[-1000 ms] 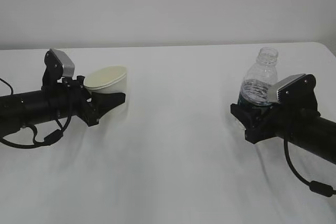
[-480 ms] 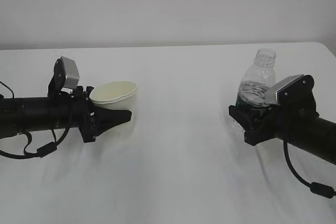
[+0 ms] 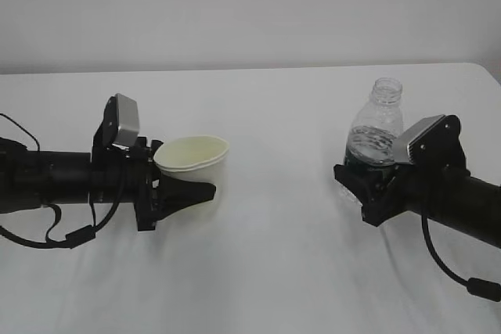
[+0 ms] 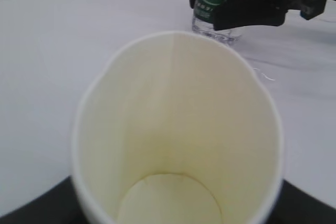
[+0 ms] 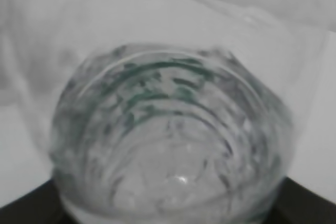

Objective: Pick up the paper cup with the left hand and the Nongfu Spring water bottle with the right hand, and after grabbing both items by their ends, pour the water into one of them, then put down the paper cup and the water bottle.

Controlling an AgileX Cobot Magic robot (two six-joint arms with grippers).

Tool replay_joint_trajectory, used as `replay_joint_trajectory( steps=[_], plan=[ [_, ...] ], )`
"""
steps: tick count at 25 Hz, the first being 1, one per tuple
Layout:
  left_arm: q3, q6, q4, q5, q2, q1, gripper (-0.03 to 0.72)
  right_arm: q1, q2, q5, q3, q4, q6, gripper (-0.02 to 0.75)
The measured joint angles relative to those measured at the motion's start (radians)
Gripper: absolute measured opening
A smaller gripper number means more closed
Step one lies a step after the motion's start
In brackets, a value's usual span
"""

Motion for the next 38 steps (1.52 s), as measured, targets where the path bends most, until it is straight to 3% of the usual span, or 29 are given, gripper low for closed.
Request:
replay_joint_trajectory(
  steps=[7,18,29,38],
  plan=[
    [0.0,0.0,-0.009,-0.002,0.0,-0.093,0.415,0.002,0.0,0.0,-0.002,-0.048,0.0,0.463],
    [-0.006,0.0,-0.021,-0.002,0.0,-0.159,0.414,0.111,0.0,0.0,-0.039,-0.062,-0.051,0.463],
    [-0.048,0.0,-0.026,-0.002,0.0,-0.237,0.414,0.115,0.0,0.0,-0.04,-0.056,-0.113,0.463],
    [-0.061,0.0,-0.02,-0.002,0.0,-0.302,0.414,0.115,0.0,0.0,-0.04,0.013,-0.211,0.463]
  ],
)
